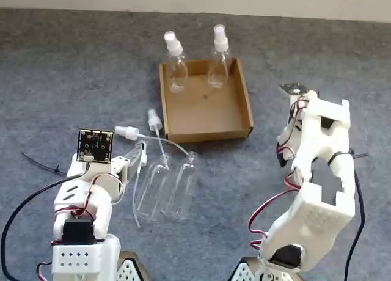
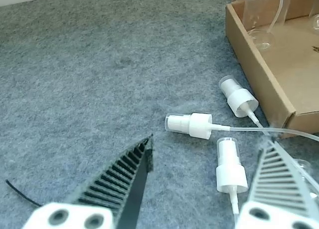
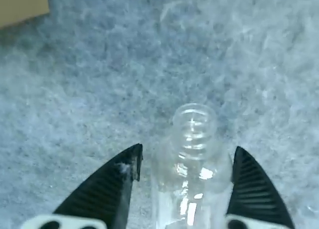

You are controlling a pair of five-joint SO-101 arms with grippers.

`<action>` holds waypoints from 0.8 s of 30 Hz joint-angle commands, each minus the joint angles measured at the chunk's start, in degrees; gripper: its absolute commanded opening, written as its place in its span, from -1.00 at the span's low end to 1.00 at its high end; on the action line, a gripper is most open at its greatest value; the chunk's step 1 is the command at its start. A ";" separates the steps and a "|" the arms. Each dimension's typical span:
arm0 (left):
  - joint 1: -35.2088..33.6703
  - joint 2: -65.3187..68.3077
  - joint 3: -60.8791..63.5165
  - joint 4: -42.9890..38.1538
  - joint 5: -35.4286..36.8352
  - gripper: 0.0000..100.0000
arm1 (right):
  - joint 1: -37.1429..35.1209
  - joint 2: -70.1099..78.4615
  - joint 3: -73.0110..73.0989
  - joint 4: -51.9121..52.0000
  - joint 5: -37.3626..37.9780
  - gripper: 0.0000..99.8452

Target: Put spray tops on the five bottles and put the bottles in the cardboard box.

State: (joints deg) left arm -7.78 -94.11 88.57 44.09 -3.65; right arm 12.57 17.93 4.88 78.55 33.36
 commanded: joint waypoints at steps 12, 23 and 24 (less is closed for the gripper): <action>-3.91 0.48 -1.89 0.26 4.57 -0.40 | 2.07 -1.10 -3.56 0.92 1.41 -0.95; -7.25 10.33 -12.79 7.12 2.73 -0.51 | 3.21 -20.88 3.21 3.47 1.32 -0.96; -7.25 13.67 -15.43 7.82 2.81 -0.56 | 2.42 -23.34 5.67 2.95 1.32 -0.96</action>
State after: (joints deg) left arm -14.37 -89.45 82.51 48.66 -0.40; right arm 15.65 3.25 6.90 81.45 34.42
